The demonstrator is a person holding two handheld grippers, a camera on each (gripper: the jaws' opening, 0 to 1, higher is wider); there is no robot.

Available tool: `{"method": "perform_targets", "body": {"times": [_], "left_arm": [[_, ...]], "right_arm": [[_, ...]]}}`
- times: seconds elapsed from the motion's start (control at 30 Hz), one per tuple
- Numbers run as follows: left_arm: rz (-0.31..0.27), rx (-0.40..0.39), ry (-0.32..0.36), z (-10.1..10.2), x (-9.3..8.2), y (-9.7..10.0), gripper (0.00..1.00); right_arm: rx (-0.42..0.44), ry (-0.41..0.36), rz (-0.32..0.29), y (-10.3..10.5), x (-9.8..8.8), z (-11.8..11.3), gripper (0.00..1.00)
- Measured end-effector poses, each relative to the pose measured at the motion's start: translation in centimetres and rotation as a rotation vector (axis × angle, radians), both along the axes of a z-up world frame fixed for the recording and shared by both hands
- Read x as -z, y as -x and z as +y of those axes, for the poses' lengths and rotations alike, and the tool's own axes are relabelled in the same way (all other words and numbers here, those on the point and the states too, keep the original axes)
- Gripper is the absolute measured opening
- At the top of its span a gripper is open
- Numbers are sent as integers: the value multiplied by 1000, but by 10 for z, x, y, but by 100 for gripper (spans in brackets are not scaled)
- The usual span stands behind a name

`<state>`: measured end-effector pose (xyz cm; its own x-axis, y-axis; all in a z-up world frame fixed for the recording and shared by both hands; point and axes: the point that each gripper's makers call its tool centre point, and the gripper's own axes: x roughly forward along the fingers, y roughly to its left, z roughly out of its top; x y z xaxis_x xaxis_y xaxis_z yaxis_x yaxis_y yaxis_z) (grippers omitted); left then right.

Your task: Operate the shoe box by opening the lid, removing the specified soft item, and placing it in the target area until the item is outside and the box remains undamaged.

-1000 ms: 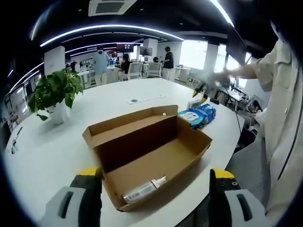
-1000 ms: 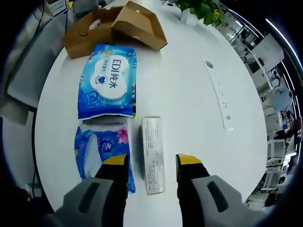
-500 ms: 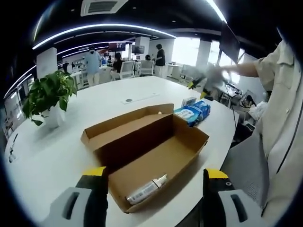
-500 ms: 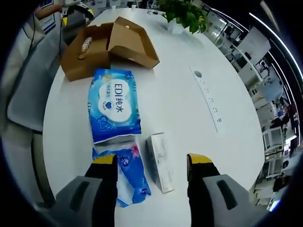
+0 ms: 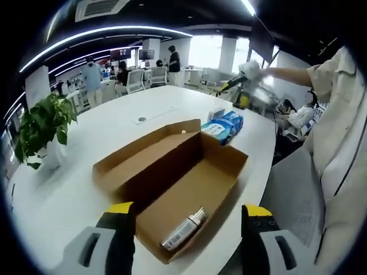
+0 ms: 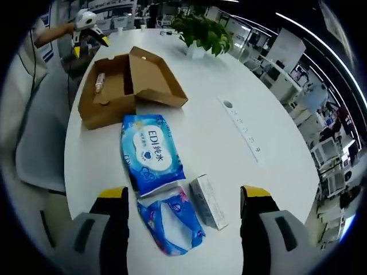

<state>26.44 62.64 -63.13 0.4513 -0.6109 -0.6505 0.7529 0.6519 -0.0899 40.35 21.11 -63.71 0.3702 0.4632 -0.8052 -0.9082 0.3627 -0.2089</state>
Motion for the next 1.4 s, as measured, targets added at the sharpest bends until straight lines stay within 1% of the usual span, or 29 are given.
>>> {"method": "perform_targets", "body": {"times": [0.07,0.2,0.3,0.37,0.43,0.6,0.67,0.73,0.8,0.87,0.93,0.97,1.03,1.07,1.17,1.37,1.4], "left_arm": [[-2,24,-8,-1,-1,-4,76],[4,57,-34,-2,2,-10,76],[24,96,-54,-3,5,-12,75],[36,128,-85,-3,10,-13,74],[48,154,-102,-4,13,-14,73],[85,224,-162,-3,26,-16,72],[105,247,-188,-3,31,-17,72],[117,273,-202,-3,35,-17,71],[135,308,-234,-3,41,-19,71],[141,332,-252,-3,46,-21,70],[149,341,-256,-3,48,-22,68],[152,349,-268,-3,51,-26,69],[136,352,-285,-2,53,-31,71],[138,354,-287,-3,54,-32,71],[148,395,-300,-3,57,-31,69],[194,485,-381,-1,70,-23,68],[193,499,-388,-2,72,-23,68]], "right_arm": [[21,-22,-4,7,-5,3,81],[60,-56,-18,19,-12,8,83],[90,-108,-40,28,-20,13,86],[110,-127,-40,34,-22,14,89],[128,-143,-46,37,-24,14,91],[188,-217,-67,47,-31,17,96],[216,-244,-69,55,-33,18,96],[234,-261,-73,61,-33,19,96],[248,-266,-71,66,-32,21,96],[262,-279,-71,72,-32,22,96],[270,-296,-70,77,-31,25,96],[280,-299,-67,83,-31,27,96],[290,-306,-71,87,-30,28,96],[298,-314,-71,89,-30,29,96],[312,-325,-74,95,-31,32,96],[332,-354,-86,109,-33,40,96],[333,-355,-87,111,-33,42,96]]}}
